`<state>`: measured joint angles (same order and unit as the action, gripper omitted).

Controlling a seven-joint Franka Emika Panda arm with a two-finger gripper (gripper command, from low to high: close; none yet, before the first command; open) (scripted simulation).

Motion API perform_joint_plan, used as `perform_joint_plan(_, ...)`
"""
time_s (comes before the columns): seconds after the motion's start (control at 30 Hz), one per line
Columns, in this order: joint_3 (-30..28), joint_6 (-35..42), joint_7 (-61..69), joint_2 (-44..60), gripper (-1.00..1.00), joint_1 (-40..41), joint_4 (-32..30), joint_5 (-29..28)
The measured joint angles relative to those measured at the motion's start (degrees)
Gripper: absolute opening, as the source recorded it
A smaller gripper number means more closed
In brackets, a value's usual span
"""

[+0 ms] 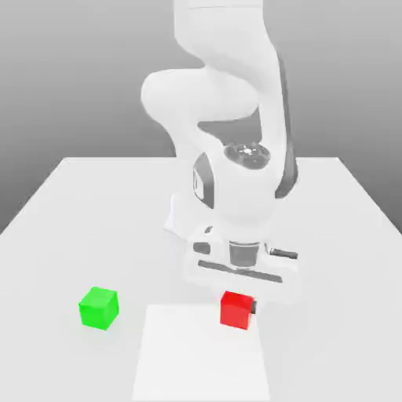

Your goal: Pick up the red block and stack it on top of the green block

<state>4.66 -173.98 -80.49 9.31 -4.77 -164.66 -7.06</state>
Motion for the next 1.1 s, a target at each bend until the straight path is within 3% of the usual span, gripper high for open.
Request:
perform_joint_plan(0.23, 1.48, 11.4, 6.91, -13.3, -1.0, 0.16, -1.82, 8.21)
perform_joint_plan(0.77, -20.65, 20.45, 47.08, -18.24, -1.0, 15.83, 2.54, 1.48)
perform_joint_plan(0.87, -23.17, 18.65, 52.41, -15.79, -1.0, 16.67, 3.14, 2.62)
perform_joint_plan(1.03, -21.89, 9.94, 59.11, -6.22, -1.0, 16.29, 3.57, 11.17)
perform_joint_plan(1.07, -21.22, 8.61, 60.23, -4.74, 1.0, 16.66, 3.62, 12.74)
perform_joint_plan(1.1, -21.22, 8.61, 60.23, -4.74, 1.0, 16.65, 3.62, 12.74)
